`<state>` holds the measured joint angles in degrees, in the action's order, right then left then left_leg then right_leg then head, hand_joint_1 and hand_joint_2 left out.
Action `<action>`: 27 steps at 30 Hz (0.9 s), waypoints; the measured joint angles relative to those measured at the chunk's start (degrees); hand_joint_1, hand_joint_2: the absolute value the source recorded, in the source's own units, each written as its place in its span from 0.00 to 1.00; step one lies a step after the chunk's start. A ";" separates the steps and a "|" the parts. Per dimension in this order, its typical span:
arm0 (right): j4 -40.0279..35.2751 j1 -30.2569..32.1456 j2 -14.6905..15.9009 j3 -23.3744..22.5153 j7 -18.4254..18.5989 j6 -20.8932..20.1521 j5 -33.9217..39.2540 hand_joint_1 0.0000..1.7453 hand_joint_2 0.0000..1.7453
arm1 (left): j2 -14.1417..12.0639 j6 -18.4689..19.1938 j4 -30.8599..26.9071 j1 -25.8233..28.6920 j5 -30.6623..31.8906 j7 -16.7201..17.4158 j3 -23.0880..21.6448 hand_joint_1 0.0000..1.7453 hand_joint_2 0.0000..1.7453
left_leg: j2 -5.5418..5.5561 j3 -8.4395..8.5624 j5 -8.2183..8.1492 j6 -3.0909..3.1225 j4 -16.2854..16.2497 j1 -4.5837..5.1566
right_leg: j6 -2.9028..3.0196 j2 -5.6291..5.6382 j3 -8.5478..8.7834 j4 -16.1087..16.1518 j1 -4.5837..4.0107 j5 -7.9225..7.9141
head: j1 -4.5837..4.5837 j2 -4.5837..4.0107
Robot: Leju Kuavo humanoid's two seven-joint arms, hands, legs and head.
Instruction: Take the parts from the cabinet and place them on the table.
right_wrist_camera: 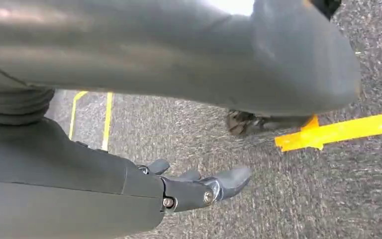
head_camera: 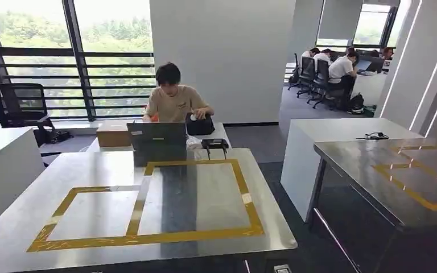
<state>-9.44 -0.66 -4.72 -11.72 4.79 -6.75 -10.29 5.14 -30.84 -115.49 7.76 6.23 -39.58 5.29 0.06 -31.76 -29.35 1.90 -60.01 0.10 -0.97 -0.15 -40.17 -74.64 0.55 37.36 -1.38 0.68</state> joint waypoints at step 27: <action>0.00 -0.35 -0.31 -0.04 -0.02 -0.31 -0.70 0.00 0.00 | 0.00 1.95 1.62 -1.15 2.71 3.65 -0.09 1.00 1.00 | 0.09 -2.57 2.44 -0.50 0.28 -1.00 | -0.52 0.54 6.39 5.13 0.21 -3.53 | -0.31 0.00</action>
<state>-9.44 -1.01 -5.03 -11.76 4.76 -7.06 -10.99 5.14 -28.89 -113.87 6.60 8.94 -35.93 5.20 0.15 -34.33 -26.91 1.40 -59.73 -0.90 -1.49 0.38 -33.78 -69.51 0.76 33.83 -1.68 0.68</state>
